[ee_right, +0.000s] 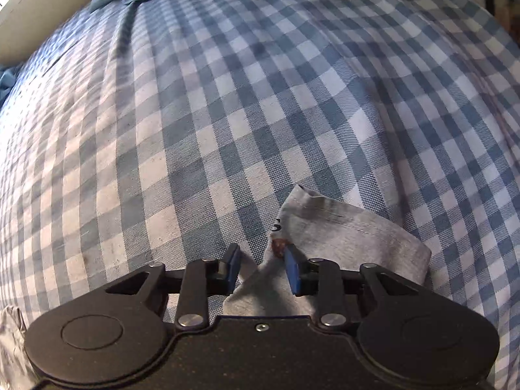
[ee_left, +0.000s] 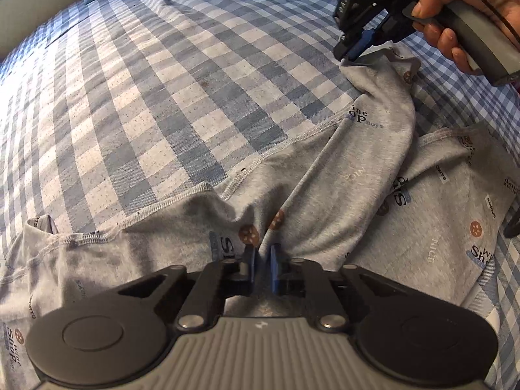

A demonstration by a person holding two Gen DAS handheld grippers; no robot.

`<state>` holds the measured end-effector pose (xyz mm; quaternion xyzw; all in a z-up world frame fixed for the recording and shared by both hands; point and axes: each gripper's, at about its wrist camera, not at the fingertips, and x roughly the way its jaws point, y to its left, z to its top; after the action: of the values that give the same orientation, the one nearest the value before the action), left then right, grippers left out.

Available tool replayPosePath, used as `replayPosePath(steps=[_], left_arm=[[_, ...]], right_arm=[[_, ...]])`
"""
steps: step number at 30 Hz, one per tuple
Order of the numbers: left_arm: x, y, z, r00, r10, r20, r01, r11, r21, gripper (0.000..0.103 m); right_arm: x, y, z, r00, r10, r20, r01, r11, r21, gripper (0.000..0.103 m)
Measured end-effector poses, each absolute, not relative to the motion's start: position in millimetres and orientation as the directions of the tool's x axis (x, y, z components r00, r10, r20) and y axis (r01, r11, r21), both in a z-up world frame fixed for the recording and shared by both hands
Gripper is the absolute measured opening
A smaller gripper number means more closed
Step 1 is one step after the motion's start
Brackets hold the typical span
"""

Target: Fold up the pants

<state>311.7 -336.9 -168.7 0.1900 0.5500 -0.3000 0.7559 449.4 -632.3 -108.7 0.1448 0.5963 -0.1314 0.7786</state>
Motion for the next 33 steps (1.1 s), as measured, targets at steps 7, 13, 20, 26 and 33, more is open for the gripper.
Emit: replayPosePath(steps=[7,13,20,26,33], left_arm=[[294.1,-336.8,-151.5,0.242,-0.267,-0.933,0.732,0.682,-0.005,0.000],[266.7,-331.9,-125.7,0.310,-0.296,-0.904,0.775,0.629,0.060,0.000],[221.0,-338.1,-108.9,0.408,-0.311,-0.858,0.840,0.497,0.219,0.000],[195.8,-351.5,-137.6,0.346,-0.274,-0.897,0.894,0.387,0.227,0.000],[171.4,-353.8,-149.1,0.349,-0.255,-0.902,0.910,0.322,0.261,0.000]], right_arm=[[394.9,-667.2,-63.5,0.423,0.023,-0.906,0.461,0.855,0.238,0.000],[331.1,-680.0,10.2,0.594,-0.003,-0.804,0.384,0.879,0.281,0.000],[220.1,-688.0,49.6,0.680,-0.044,-0.732,0.408,0.852,0.328,0.000],[144.1,-694.4,-11.1,0.567,-0.087,-0.819,0.569,0.760,0.314,0.000],[101.4,-693.6,-52.8,0.521,-0.052,-0.852,0.659,0.659,0.363,0.001]])
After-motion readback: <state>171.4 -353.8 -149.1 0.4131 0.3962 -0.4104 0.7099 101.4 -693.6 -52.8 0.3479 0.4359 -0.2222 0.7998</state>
